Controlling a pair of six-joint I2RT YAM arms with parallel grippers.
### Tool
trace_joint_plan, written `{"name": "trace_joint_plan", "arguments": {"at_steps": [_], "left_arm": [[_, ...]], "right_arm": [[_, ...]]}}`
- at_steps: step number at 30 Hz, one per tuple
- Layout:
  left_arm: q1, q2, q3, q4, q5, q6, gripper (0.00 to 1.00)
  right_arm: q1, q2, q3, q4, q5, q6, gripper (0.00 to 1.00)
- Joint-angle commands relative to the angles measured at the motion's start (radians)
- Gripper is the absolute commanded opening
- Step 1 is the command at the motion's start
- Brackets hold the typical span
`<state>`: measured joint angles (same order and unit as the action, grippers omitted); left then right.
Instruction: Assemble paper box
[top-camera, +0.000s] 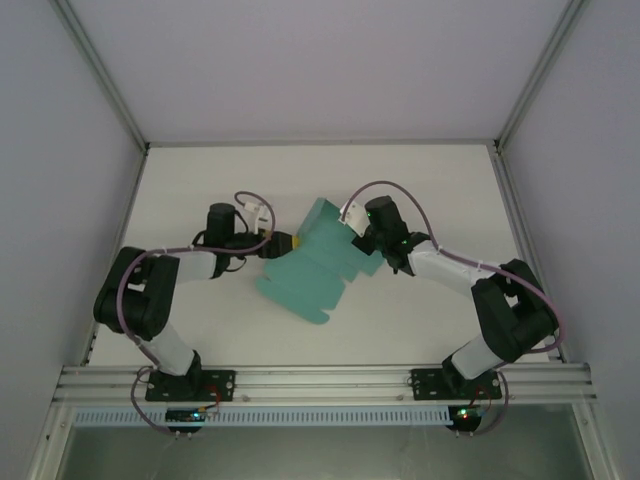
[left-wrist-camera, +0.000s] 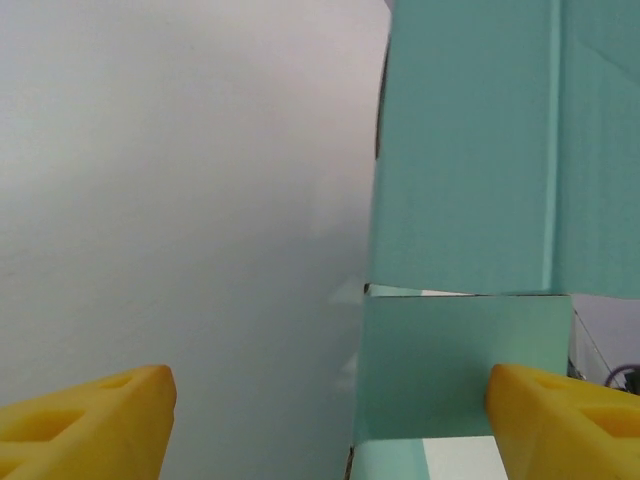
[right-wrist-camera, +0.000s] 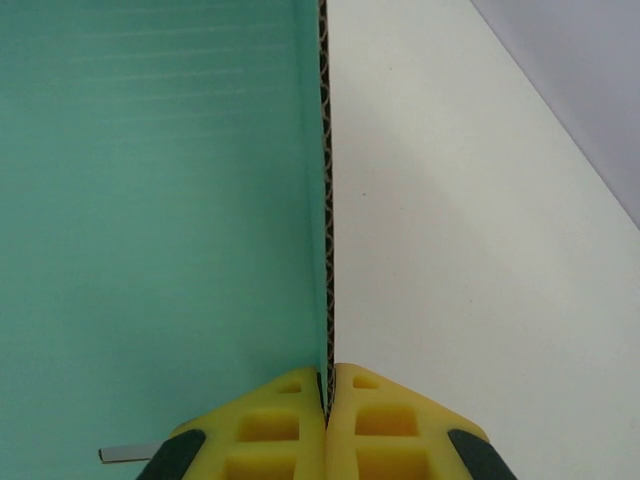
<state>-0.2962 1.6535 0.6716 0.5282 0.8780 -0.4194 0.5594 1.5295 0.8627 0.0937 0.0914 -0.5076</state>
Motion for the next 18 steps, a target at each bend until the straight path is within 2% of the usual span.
{"name": "trace_joint_plan", "arguments": {"at_steps": [1,7,13,18], "left_arm": [[-0.03,0.018,0.036,0.092,0.065,-0.015,0.8],[-0.034,0.006,0.041,0.007,0.029,0.021,0.7],[-0.086,-0.013,0.073,-0.226,-0.093,0.172,0.67],[-0.139,0.009,0.123,-0.303,-0.152,0.217,0.67]], "right_arm": [[-0.001,-0.025,0.018,0.009,-0.098,0.077,0.0],[-0.04,-0.037,0.047,-0.069,-0.134,0.145,0.0],[-0.042,-0.037,0.1,-0.17,-0.141,0.181,0.0],[-0.018,-0.017,0.144,-0.224,-0.133,0.229,0.0]]}}
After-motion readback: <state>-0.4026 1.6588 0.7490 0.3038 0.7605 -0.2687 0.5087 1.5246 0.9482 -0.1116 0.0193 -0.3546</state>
